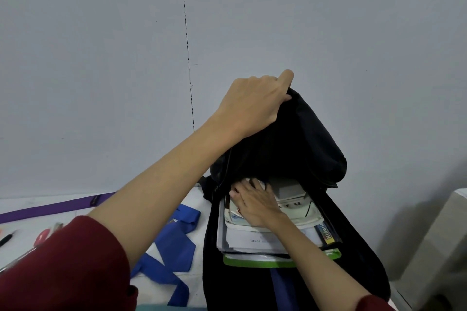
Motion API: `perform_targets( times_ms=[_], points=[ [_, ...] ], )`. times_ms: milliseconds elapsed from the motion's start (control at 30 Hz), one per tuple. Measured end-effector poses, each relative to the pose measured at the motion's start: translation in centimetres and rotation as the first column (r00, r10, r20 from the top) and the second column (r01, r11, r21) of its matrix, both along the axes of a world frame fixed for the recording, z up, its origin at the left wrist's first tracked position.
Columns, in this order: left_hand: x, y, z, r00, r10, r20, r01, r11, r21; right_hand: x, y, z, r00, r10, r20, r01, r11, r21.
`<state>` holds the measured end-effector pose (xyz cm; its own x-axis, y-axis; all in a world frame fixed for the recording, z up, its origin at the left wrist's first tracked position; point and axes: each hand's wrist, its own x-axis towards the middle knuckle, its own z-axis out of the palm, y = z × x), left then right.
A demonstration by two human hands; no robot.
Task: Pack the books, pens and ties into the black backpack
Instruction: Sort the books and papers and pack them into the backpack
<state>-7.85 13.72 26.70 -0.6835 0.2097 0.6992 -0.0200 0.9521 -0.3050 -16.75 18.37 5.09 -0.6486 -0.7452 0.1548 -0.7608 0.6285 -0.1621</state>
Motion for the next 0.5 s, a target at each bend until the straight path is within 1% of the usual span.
perform_targets(
  times_ms=[33, 100, 167, 200, 233, 267, 300, 333, 367, 500],
  points=[
    [0.0, 0.0, 0.0, 1.000, -0.002, 0.002, 0.002, 1.000, -0.001, -0.1, 0.1, 0.1, 0.999, 0.018, 0.050, -0.016, 0.999, -0.032],
    [0.0, -0.1, 0.0, 1.000, -0.002, 0.004, 0.002, 1.000, -0.004, -0.4, 0.9, 0.5, 0.982, 0.071, 0.175, -0.044, 0.987, -0.152],
    [0.1, -0.2, -0.1, 1.000, -0.001, 0.003, 0.001, 1.000, -0.005, -1.1, 2.9, 0.7, 0.947, 0.107, 0.303, -0.028, 0.967, -0.253],
    [0.1, -0.3, -0.1, 1.000, -0.002, -0.001, 0.002, 1.000, -0.005, -1.5, 4.1, 0.6, 0.937, 0.088, 0.337, 0.002, 0.966, -0.258],
    [0.1, -0.3, -0.2, 1.000, -0.006, -0.003, 0.006, 1.000, -0.004, -1.9, 5.4, 0.3, 0.944, 0.035, 0.328, 0.044, 0.972, -0.230],
    [0.1, -0.3, -0.2, 1.000, -0.012, -0.004, 0.012, 1.000, -0.002, -2.3, 6.6, -0.1, 0.966, -0.050, 0.255, 0.095, 0.981, -0.170],
    [0.0, -0.3, -0.2, 1.000, -0.017, -0.006, 0.017, 1.000, 0.001, -2.6, 7.6, -0.5, 0.980, -0.128, 0.150, 0.145, 0.984, -0.105],
    [0.0, -0.3, -0.2, 1.000, -0.019, -0.009, 0.019, 1.000, 0.003, -2.7, 8.1, -0.7, 0.983, -0.173, 0.069, 0.177, 0.982, -0.062],
    [0.0, -0.2, -0.2, 1.000, -0.022, -0.013, 0.022, 1.000, 0.003, -2.6, 8.1, -0.9, 0.981, -0.192, 0.038, 0.194, 0.979, -0.055],
    [0.0, 0.0, -0.2, 0.999, -0.031, -0.029, 0.031, 0.999, -0.013, -2.6, 6.7, -1.2, 0.969, -0.248, 0.004, 0.247, 0.964, -0.099]
  ],
)
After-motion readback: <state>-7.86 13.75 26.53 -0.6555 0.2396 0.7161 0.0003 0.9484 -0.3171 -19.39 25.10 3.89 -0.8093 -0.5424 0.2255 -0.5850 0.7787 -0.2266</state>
